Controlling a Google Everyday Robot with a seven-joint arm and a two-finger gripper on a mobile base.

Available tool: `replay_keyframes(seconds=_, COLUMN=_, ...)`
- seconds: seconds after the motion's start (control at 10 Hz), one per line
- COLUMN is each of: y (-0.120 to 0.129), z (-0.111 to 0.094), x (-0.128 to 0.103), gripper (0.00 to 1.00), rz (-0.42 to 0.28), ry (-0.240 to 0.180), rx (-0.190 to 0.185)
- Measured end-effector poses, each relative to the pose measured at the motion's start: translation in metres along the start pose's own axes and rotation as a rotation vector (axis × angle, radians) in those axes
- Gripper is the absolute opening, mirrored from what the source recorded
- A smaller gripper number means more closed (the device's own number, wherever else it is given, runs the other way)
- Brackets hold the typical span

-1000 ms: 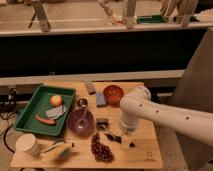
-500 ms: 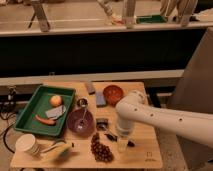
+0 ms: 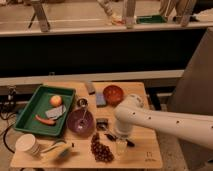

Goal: Place brush in red bowl

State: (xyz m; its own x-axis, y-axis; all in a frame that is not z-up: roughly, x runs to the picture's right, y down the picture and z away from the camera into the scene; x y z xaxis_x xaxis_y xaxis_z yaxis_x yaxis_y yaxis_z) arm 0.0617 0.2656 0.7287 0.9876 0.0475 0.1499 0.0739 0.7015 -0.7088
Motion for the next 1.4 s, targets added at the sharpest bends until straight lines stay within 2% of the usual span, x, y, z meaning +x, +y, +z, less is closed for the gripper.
replay_keyframes(seconds=0.4, y=-0.002, z=0.007, x=-0.002, gripper=0.8, rz=-0.021, ry=-0.008, rx=0.009)
replay_keyframes(seconds=0.8, y=-0.017, z=0.005, x=-0.004, gripper=0.8, rz=-0.003, ry=-0.081, rx=0.048)
replay_keyframes(seconds=1.0, y=-0.024, z=0.004, x=-0.009, gripper=0.8, rz=0.005, ry=-0.102, rx=0.073)
replay_keyframes(seconds=1.2, y=-0.032, z=0.005, x=-0.014, gripper=0.8, rz=0.039, ry=-0.117, rx=0.103)
replay_keyframes(seconds=1.4, y=-0.038, z=0.007, x=-0.015, gripper=0.8, rz=0.104, ry=-0.129, rx=0.126)
